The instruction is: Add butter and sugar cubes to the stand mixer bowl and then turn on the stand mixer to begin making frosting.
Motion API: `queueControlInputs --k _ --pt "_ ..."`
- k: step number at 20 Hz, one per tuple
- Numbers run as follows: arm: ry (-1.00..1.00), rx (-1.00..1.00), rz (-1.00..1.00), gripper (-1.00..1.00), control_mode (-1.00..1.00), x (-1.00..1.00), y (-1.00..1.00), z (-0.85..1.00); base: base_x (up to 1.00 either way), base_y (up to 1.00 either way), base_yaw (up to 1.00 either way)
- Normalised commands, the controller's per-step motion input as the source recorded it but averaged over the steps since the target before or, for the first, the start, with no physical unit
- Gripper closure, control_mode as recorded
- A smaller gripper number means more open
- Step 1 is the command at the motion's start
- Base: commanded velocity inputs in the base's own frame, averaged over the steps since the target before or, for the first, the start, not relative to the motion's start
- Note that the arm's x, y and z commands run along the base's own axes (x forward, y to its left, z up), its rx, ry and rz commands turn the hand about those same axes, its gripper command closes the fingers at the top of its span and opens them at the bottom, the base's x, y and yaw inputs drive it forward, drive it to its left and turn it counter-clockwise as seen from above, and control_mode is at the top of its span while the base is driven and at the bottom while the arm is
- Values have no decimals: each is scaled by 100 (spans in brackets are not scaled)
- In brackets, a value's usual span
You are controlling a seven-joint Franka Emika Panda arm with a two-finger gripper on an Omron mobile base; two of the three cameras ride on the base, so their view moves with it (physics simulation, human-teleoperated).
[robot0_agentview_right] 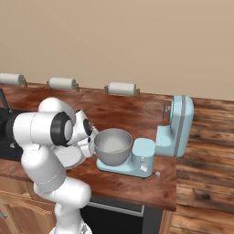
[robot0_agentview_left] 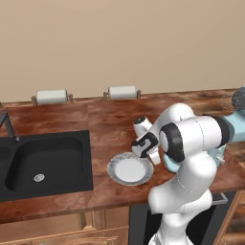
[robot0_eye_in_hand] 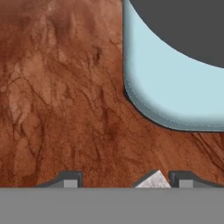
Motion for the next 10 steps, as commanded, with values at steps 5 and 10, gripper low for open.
queueControlInputs --k 5,10 --pt "0 0 0 -100 -100 -12 8 -51 0 0 0" --pt "-7 0 0 100 -100 -13 16 -47 0 0 0"
